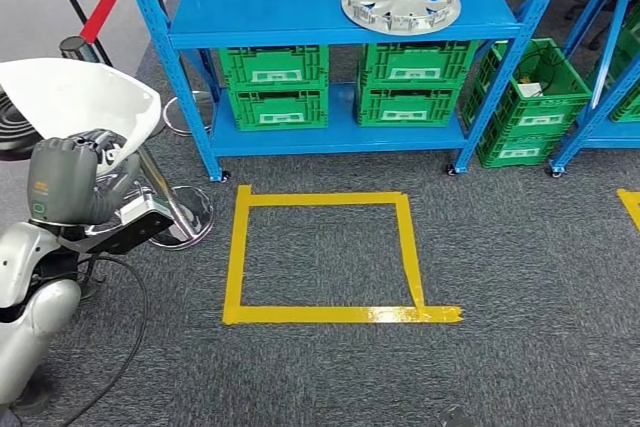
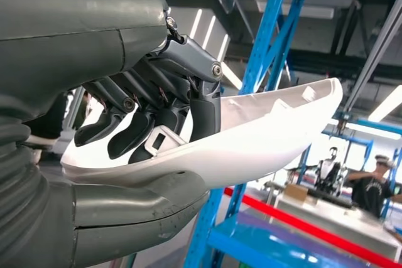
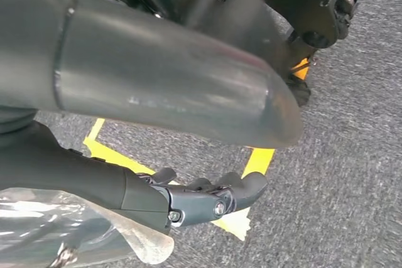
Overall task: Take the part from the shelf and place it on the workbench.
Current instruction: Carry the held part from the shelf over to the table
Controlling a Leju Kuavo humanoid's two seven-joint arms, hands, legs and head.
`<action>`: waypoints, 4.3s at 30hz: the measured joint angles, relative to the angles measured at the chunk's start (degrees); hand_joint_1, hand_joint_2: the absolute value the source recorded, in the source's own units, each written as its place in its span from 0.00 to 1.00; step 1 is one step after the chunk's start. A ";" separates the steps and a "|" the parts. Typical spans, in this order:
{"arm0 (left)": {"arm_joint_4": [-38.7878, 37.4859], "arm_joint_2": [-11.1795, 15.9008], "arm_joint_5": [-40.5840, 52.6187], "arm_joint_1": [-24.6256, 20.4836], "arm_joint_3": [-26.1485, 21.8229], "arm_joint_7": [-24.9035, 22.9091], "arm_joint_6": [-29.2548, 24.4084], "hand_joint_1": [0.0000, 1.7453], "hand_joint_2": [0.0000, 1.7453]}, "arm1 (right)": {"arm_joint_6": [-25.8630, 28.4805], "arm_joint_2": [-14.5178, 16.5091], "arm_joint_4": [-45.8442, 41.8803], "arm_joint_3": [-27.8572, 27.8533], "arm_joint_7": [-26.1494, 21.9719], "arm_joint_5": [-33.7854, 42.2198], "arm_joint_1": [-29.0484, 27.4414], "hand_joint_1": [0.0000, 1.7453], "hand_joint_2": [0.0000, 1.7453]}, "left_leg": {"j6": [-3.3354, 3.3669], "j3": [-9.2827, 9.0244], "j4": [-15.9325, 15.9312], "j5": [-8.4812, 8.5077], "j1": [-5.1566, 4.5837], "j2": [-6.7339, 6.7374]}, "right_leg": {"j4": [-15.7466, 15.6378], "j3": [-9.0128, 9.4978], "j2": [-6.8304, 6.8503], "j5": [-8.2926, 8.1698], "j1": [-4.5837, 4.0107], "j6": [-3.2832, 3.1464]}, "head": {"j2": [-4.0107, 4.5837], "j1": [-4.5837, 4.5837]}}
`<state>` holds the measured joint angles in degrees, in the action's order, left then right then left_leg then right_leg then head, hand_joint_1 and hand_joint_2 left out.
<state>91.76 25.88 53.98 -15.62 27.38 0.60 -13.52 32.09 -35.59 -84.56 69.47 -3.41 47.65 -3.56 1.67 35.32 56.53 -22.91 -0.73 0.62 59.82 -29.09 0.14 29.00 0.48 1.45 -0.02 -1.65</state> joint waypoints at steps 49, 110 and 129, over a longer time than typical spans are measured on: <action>0.07 -1.81 -0.02 -2.05 0.00 0.13 1.54 0.99 1.00 | -0.51 1.16 -1.40 -4.76 3.80 -3.42 -2.14 0.00 0.00 | -1.12 0.23 1.73 -1.10 0.20 -0.15 | -3.08 -1.52 -0.10 -1.23 0.25 -0.59 | 0.00 0.04; -0.84 -2.18 -0.05 -1.61 -0.05 -0.05 1.15 0.99 1.00 | -2.61 2.55 -2.15 -9.55 8.15 -7.47 -4.73 0.00 0.00 | -1.71 -1.37 1.62 -2.26 0.72 -0.37 | -2.53 -2.26 -0.25 -1.64 0.20 -0.73 | 0.01 0.23; -1.16 -2.26 -0.07 -2.21 0.07 -0.05 1.11 0.99 1.00 | -3.17 3.10 -2.03 -10.47 8.67 -8.03 -4.94 0.00 0.00 | 0.07 -4.38 0.10 -3.48 0.71 -0.32 | -0.95 -5.39 -0.13 -2.13 -0.30 0.01 | 0.00 0.19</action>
<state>90.60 23.62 53.91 -17.83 27.45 0.55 -12.40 28.91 -32.48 -86.60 59.00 5.26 39.62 -8.50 1.75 30.93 56.63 -26.39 -0.02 0.31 58.87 -34.48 0.01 26.87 0.17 1.46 -0.02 -1.46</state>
